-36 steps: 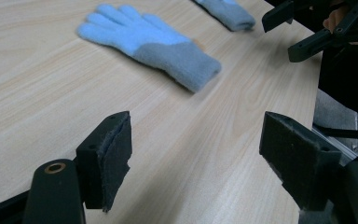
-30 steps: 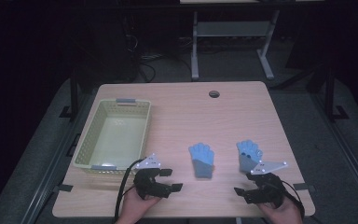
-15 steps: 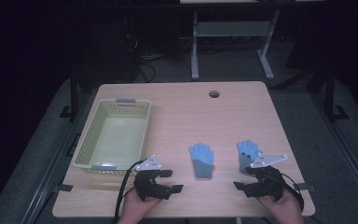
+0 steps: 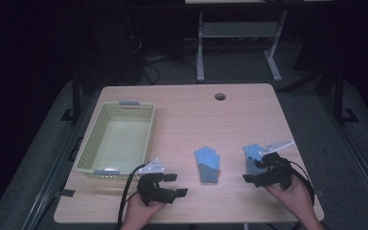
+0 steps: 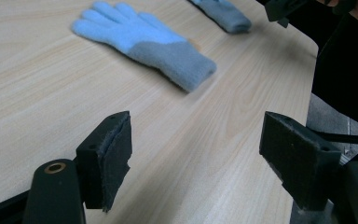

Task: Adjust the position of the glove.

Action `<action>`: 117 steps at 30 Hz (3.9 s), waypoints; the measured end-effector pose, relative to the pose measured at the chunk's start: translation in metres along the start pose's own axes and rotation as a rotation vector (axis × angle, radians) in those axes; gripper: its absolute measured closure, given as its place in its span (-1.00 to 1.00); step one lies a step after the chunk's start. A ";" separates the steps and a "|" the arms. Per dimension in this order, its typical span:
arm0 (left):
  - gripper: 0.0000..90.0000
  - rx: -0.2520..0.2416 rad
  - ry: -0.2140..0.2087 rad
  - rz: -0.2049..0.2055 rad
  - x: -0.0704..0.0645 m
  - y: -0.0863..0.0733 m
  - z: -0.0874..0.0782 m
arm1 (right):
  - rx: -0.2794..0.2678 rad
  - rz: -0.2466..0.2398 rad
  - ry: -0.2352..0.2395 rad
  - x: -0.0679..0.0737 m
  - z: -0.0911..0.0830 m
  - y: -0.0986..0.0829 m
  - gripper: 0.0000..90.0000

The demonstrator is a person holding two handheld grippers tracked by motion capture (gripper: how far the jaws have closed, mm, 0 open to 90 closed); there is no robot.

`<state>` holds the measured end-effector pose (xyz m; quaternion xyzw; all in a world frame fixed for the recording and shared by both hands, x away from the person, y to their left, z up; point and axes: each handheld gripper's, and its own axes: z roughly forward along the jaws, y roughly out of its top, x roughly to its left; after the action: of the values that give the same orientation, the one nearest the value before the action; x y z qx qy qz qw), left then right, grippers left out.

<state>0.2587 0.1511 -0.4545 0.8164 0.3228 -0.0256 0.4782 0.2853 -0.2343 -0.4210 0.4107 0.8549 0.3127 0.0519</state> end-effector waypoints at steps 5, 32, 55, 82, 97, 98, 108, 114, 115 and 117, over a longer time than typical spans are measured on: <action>-0.45 0.001 0.001 0.013 0.000 0.000 -0.001 | 0.034 -0.008 -0.010 -0.005 -0.001 0.009 -0.43; -0.45 -0.013 0.008 0.010 -0.003 0.001 -0.002 | 0.065 0.020 -0.038 -0.043 -0.010 0.039 -0.24; -0.44 -0.004 0.002 0.012 -0.003 0.001 -0.001 | 0.327 0.014 -0.118 -0.054 0.037 0.034 0.30; -0.44 -0.021 -0.009 0.004 -0.005 0.000 -0.001 | 0.369 0.052 -0.164 -0.047 0.041 0.039 0.53; -0.44 -0.029 -0.006 -0.006 -0.003 0.000 -0.003 | 0.354 0.048 -0.160 -0.041 0.037 0.041 0.82; -0.44 -0.030 -0.006 -0.006 -0.003 0.000 -0.002 | 0.346 0.046 -0.159 -0.040 0.035 0.041 0.82; -0.44 -0.030 -0.006 -0.009 -0.003 -0.001 -0.002 | 0.266 0.062 -0.146 -0.034 0.012 0.048 0.83; -0.44 -0.040 -0.008 -0.016 -0.003 -0.001 -0.002 | 0.219 -0.003 -0.148 -0.016 -0.006 0.064 0.83; -0.44 -0.038 -0.008 -0.015 -0.003 -0.001 -0.002 | 0.212 -0.012 -0.149 -0.013 -0.008 0.067 0.83; -0.44 -0.035 -0.007 -0.012 -0.003 -0.001 -0.002 | 0.203 -0.028 -0.142 -0.008 -0.009 0.072 0.82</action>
<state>0.2555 0.1516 -0.4531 0.8058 0.3262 -0.0256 0.4936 0.3349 -0.2110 -0.3735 0.4231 0.8819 0.1939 0.0748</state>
